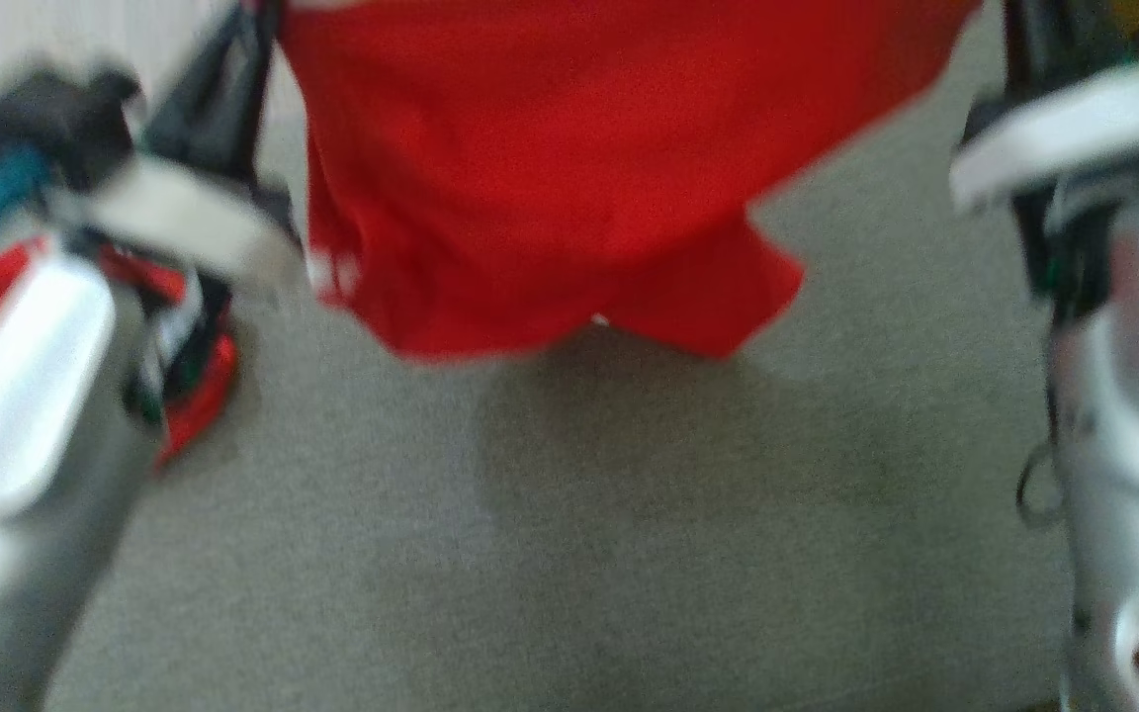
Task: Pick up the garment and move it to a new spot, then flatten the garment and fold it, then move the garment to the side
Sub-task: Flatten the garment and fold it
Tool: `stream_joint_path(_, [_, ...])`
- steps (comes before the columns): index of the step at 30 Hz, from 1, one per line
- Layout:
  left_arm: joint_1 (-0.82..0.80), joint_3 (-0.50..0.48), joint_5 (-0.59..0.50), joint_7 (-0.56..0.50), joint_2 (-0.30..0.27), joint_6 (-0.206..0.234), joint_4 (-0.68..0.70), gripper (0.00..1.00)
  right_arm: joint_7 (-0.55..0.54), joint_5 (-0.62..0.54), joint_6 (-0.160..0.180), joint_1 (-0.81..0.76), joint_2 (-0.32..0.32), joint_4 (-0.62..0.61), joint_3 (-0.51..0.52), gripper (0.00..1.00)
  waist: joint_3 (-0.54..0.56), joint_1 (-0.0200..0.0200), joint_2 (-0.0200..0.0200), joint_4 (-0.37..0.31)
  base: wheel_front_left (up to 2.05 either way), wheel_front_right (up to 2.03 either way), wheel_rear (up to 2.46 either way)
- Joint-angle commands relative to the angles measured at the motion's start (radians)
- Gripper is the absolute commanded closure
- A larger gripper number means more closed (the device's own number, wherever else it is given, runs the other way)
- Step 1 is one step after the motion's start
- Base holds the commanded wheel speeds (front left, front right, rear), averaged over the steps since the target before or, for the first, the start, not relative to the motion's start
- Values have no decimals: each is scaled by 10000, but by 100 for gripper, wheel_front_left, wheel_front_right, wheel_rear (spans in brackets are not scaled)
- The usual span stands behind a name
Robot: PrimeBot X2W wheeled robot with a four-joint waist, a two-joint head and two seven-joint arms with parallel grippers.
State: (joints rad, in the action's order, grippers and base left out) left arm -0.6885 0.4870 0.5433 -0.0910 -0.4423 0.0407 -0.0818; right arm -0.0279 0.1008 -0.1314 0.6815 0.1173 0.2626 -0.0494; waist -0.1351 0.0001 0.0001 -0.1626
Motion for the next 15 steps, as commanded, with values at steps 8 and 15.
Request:
stream_joint_path(8, [-4687,-507,-571,1006,336,-850,-3105,100,1630,-488,7,4938,359,3407,192,100,-1979,-1,-1,154,0,0,0])
stream_joint_path(15, [-6158,-378,-773,2781,1129,-1217,-5068,100,2809,-1564,7,6335,255,5486,1262,100,-2389,-1,-1,248,0,0,0])
